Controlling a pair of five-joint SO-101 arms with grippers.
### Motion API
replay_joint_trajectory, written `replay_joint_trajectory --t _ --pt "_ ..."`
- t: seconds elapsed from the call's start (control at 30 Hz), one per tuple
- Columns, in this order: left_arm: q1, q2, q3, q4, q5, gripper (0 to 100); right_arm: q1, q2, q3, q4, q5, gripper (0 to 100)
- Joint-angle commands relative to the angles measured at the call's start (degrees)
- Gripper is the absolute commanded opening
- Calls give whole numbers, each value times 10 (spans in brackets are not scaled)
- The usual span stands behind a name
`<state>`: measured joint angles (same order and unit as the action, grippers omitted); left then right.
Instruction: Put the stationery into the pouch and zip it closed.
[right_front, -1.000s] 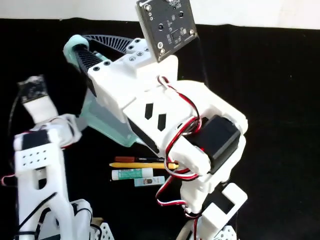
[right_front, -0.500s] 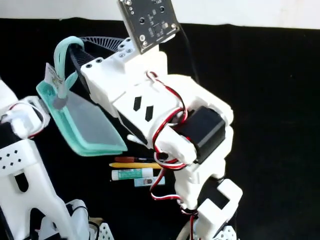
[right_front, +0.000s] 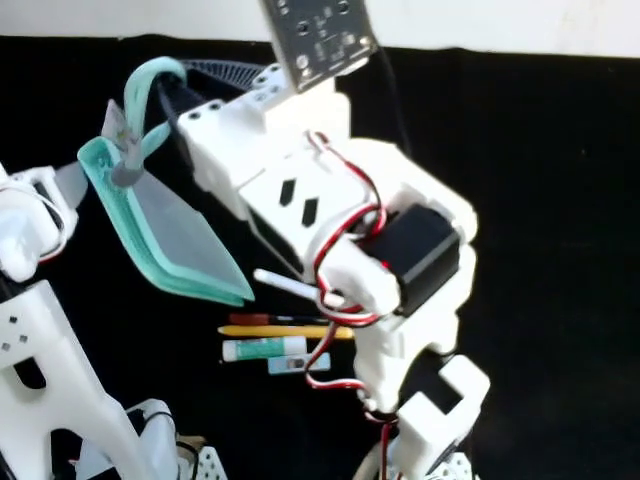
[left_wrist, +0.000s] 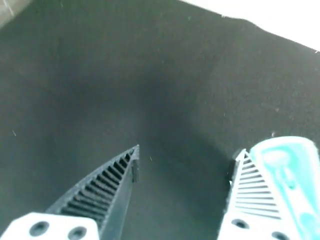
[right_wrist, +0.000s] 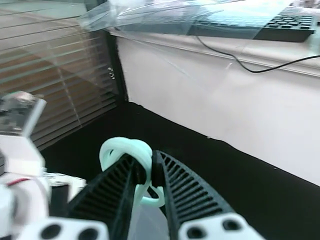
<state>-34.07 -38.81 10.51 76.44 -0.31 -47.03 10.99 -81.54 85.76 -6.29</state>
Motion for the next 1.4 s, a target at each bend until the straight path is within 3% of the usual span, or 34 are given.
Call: replay_joint_trajectory --t 0.0,0.27,0.63,0.8,1.1,1.37 --pt "1 0 -65 17 -35 299 19 -4 1 -7 6 9" --pt "8 78 -183 62 -91 299 51 -5 1 -7 6 9" --pt "9 262 -492 190 -189 299 82 0 -23 -7 6 9" --pt "46 314 -592 236 -238 299 82 0 -23 -6 6 9" --pt "123 331 -619 233 -241 299 82 0 -23 5 6 9" --pt "138 327 -619 233 -309 299 82 0 -22 6 6 9"
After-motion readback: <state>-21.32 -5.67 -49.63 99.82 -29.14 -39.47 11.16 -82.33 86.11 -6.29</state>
